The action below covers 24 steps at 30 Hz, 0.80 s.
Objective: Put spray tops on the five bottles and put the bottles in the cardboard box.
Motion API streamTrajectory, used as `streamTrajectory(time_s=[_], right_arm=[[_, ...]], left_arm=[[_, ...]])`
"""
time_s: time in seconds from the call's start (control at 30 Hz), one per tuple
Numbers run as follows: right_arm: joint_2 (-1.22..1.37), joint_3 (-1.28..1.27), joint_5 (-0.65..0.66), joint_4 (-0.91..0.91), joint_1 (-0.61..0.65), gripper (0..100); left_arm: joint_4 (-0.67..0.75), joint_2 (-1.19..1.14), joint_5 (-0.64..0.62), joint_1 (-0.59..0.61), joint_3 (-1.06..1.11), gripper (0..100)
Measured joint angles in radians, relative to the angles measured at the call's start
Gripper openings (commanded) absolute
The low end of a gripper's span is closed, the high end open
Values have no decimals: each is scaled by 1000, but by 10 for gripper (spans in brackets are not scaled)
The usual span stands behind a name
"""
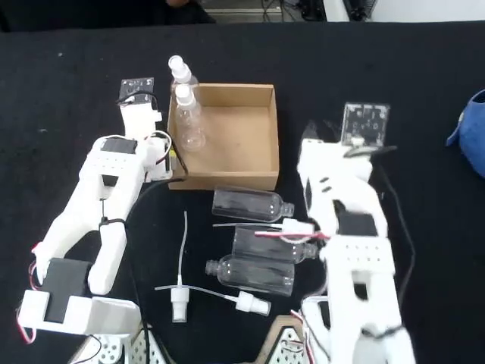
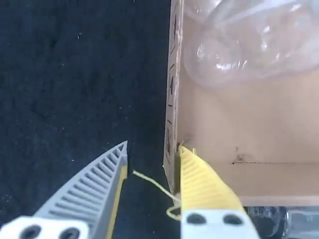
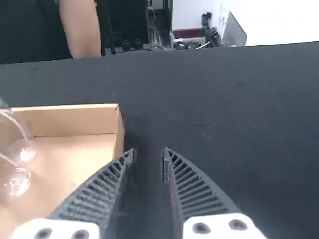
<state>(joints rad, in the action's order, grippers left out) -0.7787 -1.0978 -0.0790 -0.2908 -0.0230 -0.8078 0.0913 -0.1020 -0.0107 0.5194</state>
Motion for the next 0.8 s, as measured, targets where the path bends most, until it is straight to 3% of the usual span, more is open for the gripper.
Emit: streamTrajectory(time_s=[0.17,0.4,0.8], right_arm=[[285,91,-54,149,11,77],[565,232,-63,175,32,77],[611,264,-63,184,132,77]], left_arm=[[-9,0,0,9,-2,29],[-11,0,0,14,-2,29],[-6,2,-3,15,8,29]])
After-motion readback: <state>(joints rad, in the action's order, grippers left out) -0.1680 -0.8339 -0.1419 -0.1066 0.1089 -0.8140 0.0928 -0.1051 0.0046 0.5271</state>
